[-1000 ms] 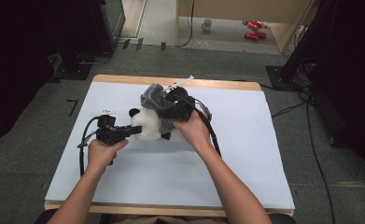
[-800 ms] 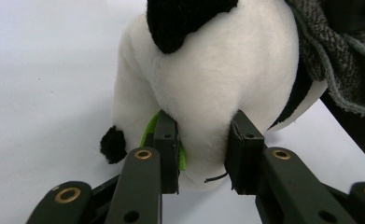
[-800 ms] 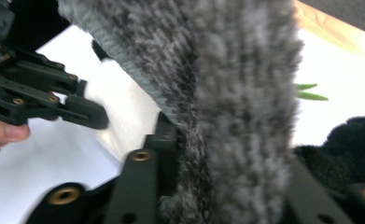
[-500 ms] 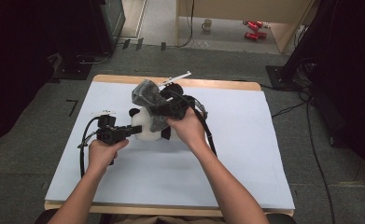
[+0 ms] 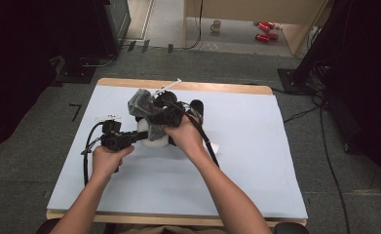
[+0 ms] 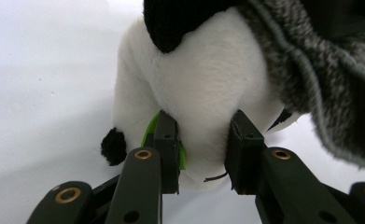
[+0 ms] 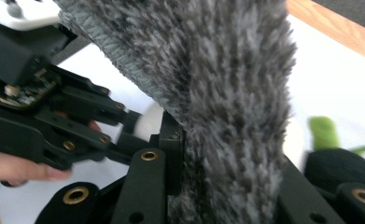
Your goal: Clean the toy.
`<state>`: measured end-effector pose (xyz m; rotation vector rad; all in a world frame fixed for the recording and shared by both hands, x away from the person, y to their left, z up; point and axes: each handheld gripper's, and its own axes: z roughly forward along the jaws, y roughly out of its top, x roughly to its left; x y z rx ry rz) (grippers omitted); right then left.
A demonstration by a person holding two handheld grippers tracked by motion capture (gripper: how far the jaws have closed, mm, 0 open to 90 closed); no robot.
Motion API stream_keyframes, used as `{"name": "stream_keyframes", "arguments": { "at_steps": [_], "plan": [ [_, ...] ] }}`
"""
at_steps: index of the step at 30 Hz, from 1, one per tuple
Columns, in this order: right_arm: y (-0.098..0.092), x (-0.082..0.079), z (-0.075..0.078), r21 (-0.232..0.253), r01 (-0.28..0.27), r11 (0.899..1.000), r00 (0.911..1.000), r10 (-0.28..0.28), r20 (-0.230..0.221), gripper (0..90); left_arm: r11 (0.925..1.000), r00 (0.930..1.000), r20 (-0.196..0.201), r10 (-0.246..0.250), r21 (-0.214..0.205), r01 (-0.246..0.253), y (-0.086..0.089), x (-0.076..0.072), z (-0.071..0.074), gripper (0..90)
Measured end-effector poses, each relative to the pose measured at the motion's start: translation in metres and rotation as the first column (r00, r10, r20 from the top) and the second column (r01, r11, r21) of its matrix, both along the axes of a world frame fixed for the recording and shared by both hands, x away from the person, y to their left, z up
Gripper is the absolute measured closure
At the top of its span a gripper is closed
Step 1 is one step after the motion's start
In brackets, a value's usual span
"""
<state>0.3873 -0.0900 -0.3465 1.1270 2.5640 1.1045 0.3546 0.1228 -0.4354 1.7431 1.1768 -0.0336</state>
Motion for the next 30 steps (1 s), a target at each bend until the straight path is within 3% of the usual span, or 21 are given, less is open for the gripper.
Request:
{"name": "stream_keyframes", "arguments": {
  "at_steps": [5, 9, 12, 20, 24, 25, 27, 30],
  "plan": [
    [-0.016, -0.002, 0.002, -0.062, 0.007, 0.998, 0.9993, -0.004, 0.038, 74.2, 1.0, 0.9999, -0.014, 0.007, -0.002, -0.007, 0.0, 0.0, 0.0, 69.7],
    [-0.033, 0.0, 0.0, -0.133, 0.058, 0.989, 0.9972, -0.051, 0.055, 74.1, 1.0, 0.9999, -0.015, 0.003, -0.008, -0.003, 0.001, 0.0, -0.002, 69.7],
    [-0.049, 0.003, -0.002, -0.101, 0.077, 0.992, 0.9967, -0.075, 0.031, 73.7, 1.0, 1.0, 0.003, -0.004, -0.009, 0.004, -0.002, -0.001, 0.0, 69.6],
    [-0.075, 0.004, 0.006, -0.102, 0.131, 0.986, 0.9904, -0.126, 0.057, 75.0, 0.9999, 0.9999, -0.01, -0.004, -0.012, 0.004, 0.0, 0.0, -0.001, 69.6],
    [-0.093, 0.006, 0.013, -0.136, 0.219, 0.966, 0.9746, -0.21, 0.079, 76.0, 0.9999, 0.9999, -0.01, -0.004, -0.017, 0.004, 0.001, 0.0, -0.001, 69.6],
    [-0.097, 0.007, 0.015, -0.128, 0.238, 0.963, 0.9703, -0.229, 0.076, 76.2, 0.9999, 1.0, -0.004, -0.003, -0.017, 0.003, 0.0, 0.0, -0.001, 69.7],
    [-0.103, 0.006, 0.02, -0.065, 0.242, 0.968, 0.9699, -0.24, 0.041, 76.5, 0.9998, 1.0, 0.003, -0.001, -0.017, 0.001, -0.001, -0.001, -0.001, 69.6],
    [-0.099, 0.003, 0.027, 0.009, 0.219, 0.976, 0.9757, -0.219, 0.01, 76.7, 0.9998, 1.0, 0.004, 0.002, -0.02, -0.002, -0.001, -0.001, 0.0, 69.6]
  ]
}}
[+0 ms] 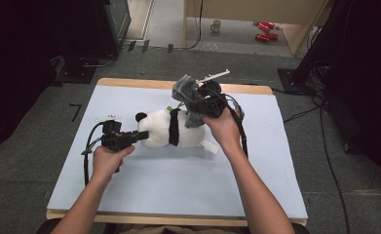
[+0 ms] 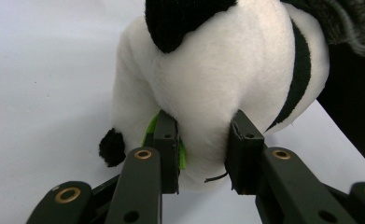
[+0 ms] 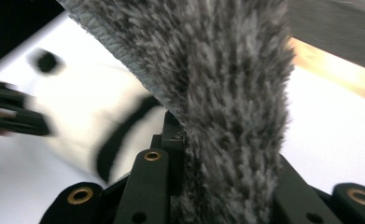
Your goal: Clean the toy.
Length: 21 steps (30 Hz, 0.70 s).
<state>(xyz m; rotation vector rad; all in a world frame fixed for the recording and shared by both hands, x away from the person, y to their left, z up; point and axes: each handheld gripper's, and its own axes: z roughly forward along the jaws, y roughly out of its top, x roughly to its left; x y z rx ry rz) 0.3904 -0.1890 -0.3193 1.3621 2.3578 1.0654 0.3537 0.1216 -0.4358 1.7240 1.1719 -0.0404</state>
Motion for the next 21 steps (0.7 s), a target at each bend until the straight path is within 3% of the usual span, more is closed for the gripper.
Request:
{"name": "stream_keyframes", "arguments": {
  "at_steps": [5, 13, 17, 21],
  "plan": [
    [0.035, -0.004, 0.005, 0.054, -0.098, 0.994, 0.9951, 0.098, -0.005, 76.7, 1.0, 1.0, 0.007, -0.004, 0.006, 0.004, -0.001, -0.001, 0.001, 69.5],
    [0.096, -0.002, -0.013, 0.06, -0.203, 0.977, 0.9779, 0.206, -0.038, 76.3, 1.0, 1.0, 0.003, -0.004, 0.004, 0.004, 0.001, 0.0, 0.0, 69.3],
    [0.107, 0.001, -0.022, 0.025, -0.223, 0.974, 0.9739, 0.224, -0.037, 74.8, 1.0, 1.0, -0.009, 0.004, 0.004, -0.004, 0.001, 0.0, -0.001, 69.2],
    [0.104, 0.001, -0.024, -0.023, -0.231, 0.973, 0.9728, 0.231, -0.014, 71.8, 1.0, 0.9999, -0.01, 0.006, 0.005, -0.006, 0.0, 0.0, -0.001, 69.2]
  ]
}}
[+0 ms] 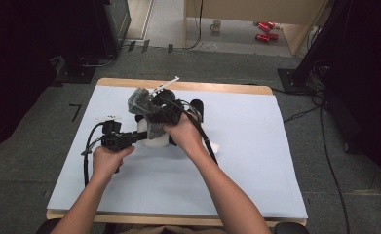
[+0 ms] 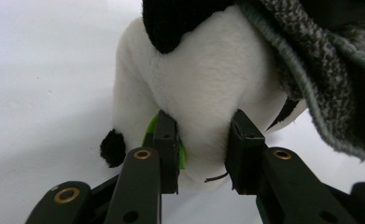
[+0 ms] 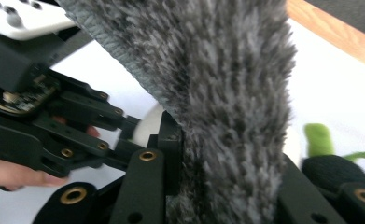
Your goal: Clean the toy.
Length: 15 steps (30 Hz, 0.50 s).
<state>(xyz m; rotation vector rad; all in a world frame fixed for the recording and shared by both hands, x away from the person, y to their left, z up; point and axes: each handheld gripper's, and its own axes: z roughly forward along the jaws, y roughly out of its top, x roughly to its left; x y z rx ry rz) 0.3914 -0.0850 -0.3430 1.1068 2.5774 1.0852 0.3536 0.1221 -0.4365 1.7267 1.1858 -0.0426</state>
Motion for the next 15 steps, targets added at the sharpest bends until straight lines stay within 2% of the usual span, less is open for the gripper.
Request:
{"name": "stream_keyframes", "arguments": {
  "at_steps": [7, 11, 13, 15],
  "plan": [
    [-0.021, 0.0, 0.004, -0.054, 0.028, 0.998, 0.9996, -0.027, 0.009, 67.4, 1.0, 1.0, -0.009, 0.001, -0.001, -0.001, 0.001, 0.001, -0.001, 69.1],
    [-0.037, 0.002, 0.002, -0.121, 0.06, 0.991, 0.9982, -0.06, 0.005, 66.4, 1.0, 0.9999, -0.012, -0.002, -0.003, 0.002, 0.003, 0.002, -0.002, 69.1],
    [-0.048, 0.004, 0.0, -0.102, 0.073, 0.992, 0.997, -0.075, -0.017, 61.0, 1.0, 1.0, -0.002, -0.002, 0.001, 0.002, 0.001, 0.001, -0.002, 69.0],
    [-0.058, 0.005, 0.0, -0.076, 0.091, 0.993, 0.9955, -0.093, -0.021, 60.3, 1.0, 1.0, 0.002, -0.006, 0.006, 0.006, 0.001, 0.001, -0.001, 69.0]
  ]
}}
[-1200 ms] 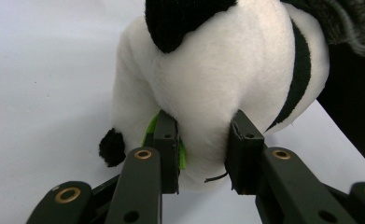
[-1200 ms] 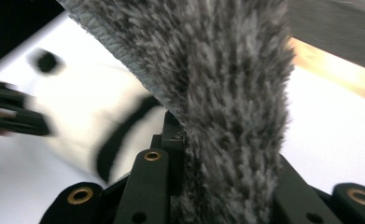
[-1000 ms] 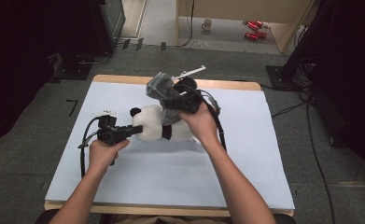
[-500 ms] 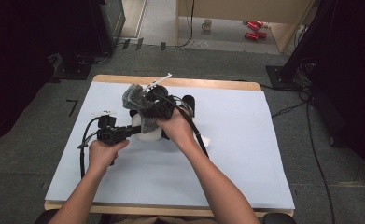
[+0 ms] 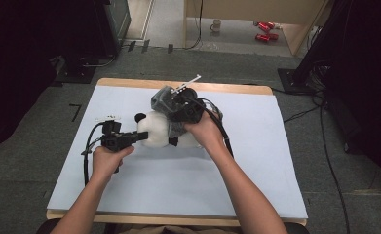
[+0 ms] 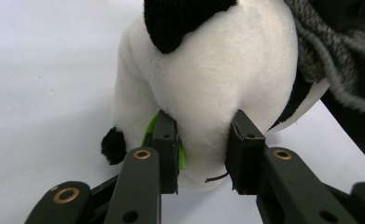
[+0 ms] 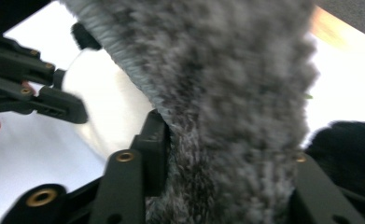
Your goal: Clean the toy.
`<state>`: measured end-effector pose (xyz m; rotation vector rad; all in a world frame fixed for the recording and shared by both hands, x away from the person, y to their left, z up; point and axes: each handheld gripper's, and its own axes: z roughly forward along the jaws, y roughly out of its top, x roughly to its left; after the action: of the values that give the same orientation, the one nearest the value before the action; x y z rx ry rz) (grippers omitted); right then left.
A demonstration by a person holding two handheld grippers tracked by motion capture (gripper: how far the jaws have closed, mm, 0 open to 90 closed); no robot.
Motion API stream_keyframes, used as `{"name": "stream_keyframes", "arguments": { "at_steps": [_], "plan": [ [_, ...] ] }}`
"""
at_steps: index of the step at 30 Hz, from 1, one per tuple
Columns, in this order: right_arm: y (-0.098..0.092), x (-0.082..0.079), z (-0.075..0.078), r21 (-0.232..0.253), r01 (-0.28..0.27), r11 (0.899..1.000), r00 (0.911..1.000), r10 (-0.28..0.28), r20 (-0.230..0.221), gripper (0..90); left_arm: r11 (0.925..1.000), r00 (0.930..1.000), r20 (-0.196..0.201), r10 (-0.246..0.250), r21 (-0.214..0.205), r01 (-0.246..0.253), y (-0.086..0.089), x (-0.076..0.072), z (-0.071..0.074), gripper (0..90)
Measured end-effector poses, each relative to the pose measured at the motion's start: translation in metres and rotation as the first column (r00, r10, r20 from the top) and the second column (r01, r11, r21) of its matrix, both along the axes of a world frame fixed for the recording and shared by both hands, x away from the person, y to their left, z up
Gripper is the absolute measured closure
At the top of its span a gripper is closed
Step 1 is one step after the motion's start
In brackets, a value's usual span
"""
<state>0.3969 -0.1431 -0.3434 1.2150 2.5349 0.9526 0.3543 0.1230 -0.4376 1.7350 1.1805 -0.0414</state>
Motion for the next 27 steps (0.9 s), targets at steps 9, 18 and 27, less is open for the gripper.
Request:
{"name": "stream_keyframes", "arguments": {
  "at_steps": [9, 18, 27],
  "plan": [
    [-0.024, -0.004, 0.009, -0.032, 0.024, 0.999, 0.9997, -0.024, 0.01, 75.7, 1.0, 0.9999, -0.011, 0.0, -0.007, 0.0, 0.001, 0.001, 0.0, 68.9],
    [-0.045, -0.008, 0.03, 0.043, 0.093, 0.995, 0.9955, -0.094, 0.015, 78.9, 0.9962, 0.9981, -0.056, -0.026, -0.085, 0.021, 0.004, 0.003, 0.001, 71.5],
    [-0.009, -0.023, 0.04, 0.219, -0.041, 0.975, 0.9988, 0.046, -0.017, 78.9, 0.9835, 0.9912, -0.092, -0.096, -0.162, 0.08, -0.002, -0.002, 0.011, 73.9]
  ]
}}
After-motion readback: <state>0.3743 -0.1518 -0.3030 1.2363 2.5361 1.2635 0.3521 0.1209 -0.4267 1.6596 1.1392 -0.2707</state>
